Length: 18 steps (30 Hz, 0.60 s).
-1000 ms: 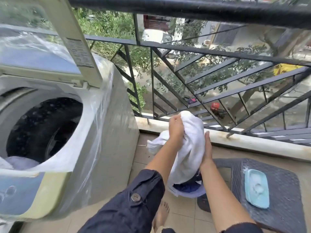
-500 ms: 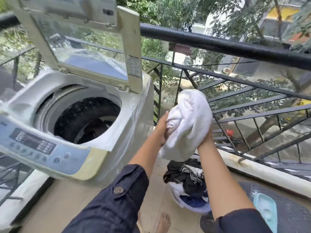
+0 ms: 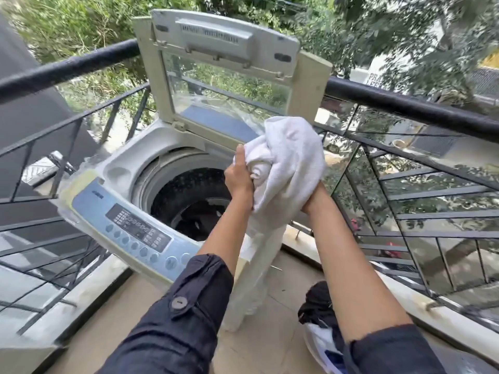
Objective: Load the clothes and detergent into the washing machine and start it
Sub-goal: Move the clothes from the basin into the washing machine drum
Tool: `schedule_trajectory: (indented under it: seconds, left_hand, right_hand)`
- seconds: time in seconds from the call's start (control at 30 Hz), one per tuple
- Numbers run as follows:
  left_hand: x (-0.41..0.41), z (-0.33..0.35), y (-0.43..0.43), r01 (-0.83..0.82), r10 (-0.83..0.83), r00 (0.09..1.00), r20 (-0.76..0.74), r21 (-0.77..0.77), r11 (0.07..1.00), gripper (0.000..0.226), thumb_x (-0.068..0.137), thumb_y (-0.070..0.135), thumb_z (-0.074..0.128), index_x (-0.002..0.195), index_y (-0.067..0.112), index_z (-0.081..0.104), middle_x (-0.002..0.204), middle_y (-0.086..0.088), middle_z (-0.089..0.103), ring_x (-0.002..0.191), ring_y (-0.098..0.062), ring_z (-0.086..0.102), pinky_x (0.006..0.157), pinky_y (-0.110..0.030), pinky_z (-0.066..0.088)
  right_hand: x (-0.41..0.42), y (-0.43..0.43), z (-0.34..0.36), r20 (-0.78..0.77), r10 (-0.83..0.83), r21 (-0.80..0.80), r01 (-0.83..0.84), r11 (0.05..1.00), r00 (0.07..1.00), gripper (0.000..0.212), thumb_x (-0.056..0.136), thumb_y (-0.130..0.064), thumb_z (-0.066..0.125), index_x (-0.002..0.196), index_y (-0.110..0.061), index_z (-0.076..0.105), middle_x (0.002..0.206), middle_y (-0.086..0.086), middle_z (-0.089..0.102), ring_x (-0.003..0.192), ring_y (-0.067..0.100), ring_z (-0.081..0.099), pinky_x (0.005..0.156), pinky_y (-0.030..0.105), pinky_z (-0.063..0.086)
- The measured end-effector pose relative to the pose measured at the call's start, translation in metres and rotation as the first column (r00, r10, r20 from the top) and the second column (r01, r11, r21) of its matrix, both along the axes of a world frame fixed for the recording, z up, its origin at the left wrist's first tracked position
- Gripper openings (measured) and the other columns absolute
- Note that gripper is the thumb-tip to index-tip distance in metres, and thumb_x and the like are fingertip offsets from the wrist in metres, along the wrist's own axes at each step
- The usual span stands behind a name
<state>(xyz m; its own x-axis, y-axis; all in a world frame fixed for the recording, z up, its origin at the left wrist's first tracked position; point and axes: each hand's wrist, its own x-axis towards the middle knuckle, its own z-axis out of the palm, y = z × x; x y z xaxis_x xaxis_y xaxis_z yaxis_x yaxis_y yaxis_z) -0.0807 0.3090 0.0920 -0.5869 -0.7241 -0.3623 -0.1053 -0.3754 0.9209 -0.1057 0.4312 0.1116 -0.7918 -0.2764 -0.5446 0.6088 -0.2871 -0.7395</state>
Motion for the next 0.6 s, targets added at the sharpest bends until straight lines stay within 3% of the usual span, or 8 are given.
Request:
schedule_trajectory:
  seconds: [0.03,0.1,0.17,0.23,0.3,0.4,0.5,0.6]
  left_hand:
    - [0.001,0.001,-0.011,-0.029,0.03,1.0,0.006,-0.044,0.999,0.045,0.084,0.058,0.054,0.068,0.017,0.065,0.082,-0.008,0.07,0.085,-0.027,0.066,0.09,-0.043,0.052]
    - [0.002,0.003,-0.037,-0.081,0.085,0.996,0.024,-0.126,0.989,0.05,0.086,0.056,0.054,0.054,0.017,0.052,0.064,-0.002,0.059,0.07,-0.023,0.058,0.079,-0.042,0.05]
    - [0.001,0.001,-0.066,-0.085,0.097,0.994,0.053,-0.19,0.978,0.052,0.086,0.056,0.054,0.058,0.012,0.051,0.062,-0.001,0.057,0.068,-0.023,0.056,0.073,-0.037,0.047]
    - [0.001,-0.011,-0.087,-0.058,0.083,0.992,0.1,-0.236,0.97,0.053,0.085,0.059,0.053,0.08,0.007,0.063,0.085,-0.006,0.069,0.084,-0.026,0.063,0.08,-0.036,0.049]
    - [0.003,-0.022,-0.108,-0.032,0.07,0.988,0.141,-0.253,0.967,0.06,0.084,0.062,0.051,0.104,0.008,0.066,0.108,-0.007,0.07,0.1,-0.025,0.064,0.09,-0.037,0.05]
    - [0.007,-0.041,-0.133,-0.004,0.059,0.979,0.198,-0.267,0.964,0.053,0.087,0.058,0.051,0.104,0.009,0.065,0.101,-0.001,0.068,0.093,-0.02,0.061,0.088,-0.034,0.048]
    - [0.012,-0.049,-0.151,0.048,0.021,0.969,0.246,-0.271,0.961,0.03,0.091,0.049,0.052,0.087,0.021,0.062,0.09,0.002,0.065,0.093,-0.02,0.058,0.086,-0.029,0.045]
    - [0.01,-0.052,-0.169,0.081,-0.023,0.971,0.238,-0.236,0.968,0.046,0.095,0.051,0.04,0.1,0.015,0.068,0.109,-0.005,0.069,0.106,-0.025,0.06,0.099,-0.036,0.043]
  right_hand:
    - [0.001,-0.009,0.001,0.023,0.014,-0.041,-0.013,0.999,1.0,0.038,0.103,-0.005,0.022,0.137,0.001,0.039,0.15,0.02,0.034,0.131,0.032,0.043,0.095,0.032,0.04]
    - [0.0,-0.035,0.0,0.067,0.021,-0.052,-0.017,0.998,0.998,0.043,0.105,-0.019,0.023,0.143,-0.002,0.032,0.146,0.013,0.042,0.135,0.029,0.038,0.1,0.032,0.036]
    - [-0.005,-0.064,-0.006,0.094,0.036,-0.107,-0.026,0.994,0.995,0.04,0.102,-0.032,0.028,0.132,-0.014,0.046,0.113,0.008,0.067,0.111,0.028,0.055,0.089,0.035,0.043]
    - [-0.012,-0.084,-0.021,0.059,0.044,-0.123,-0.036,0.992,0.997,0.035,0.099,-0.039,0.034,0.107,-0.016,0.06,0.081,0.006,0.073,0.091,0.025,0.06,0.08,0.035,0.049]
    - [-0.014,-0.104,-0.03,0.025,0.039,-0.105,-0.036,0.994,0.999,0.04,0.097,-0.044,0.036,0.102,-0.015,0.063,0.092,0.007,0.071,0.097,0.027,0.061,0.09,0.039,0.049]
    - [-0.015,-0.13,-0.04,-0.009,0.002,-0.039,-0.002,0.999,1.0,0.044,0.092,-0.049,0.041,0.109,-0.016,0.065,0.115,0.01,0.066,0.109,0.028,0.06,0.1,0.04,0.045]
    - [-0.016,-0.146,-0.053,0.002,0.002,0.068,-0.002,0.998,1.0,0.041,0.09,-0.049,0.045,0.092,-0.016,0.069,0.102,0.011,0.07,0.094,0.026,0.065,0.092,0.036,0.051]
    - [-0.01,-0.154,-0.063,0.031,0.047,0.152,-0.051,0.987,0.998,0.032,0.089,-0.046,0.049,0.081,-0.018,0.065,0.08,0.006,0.065,0.07,0.02,0.06,0.067,0.026,0.049]
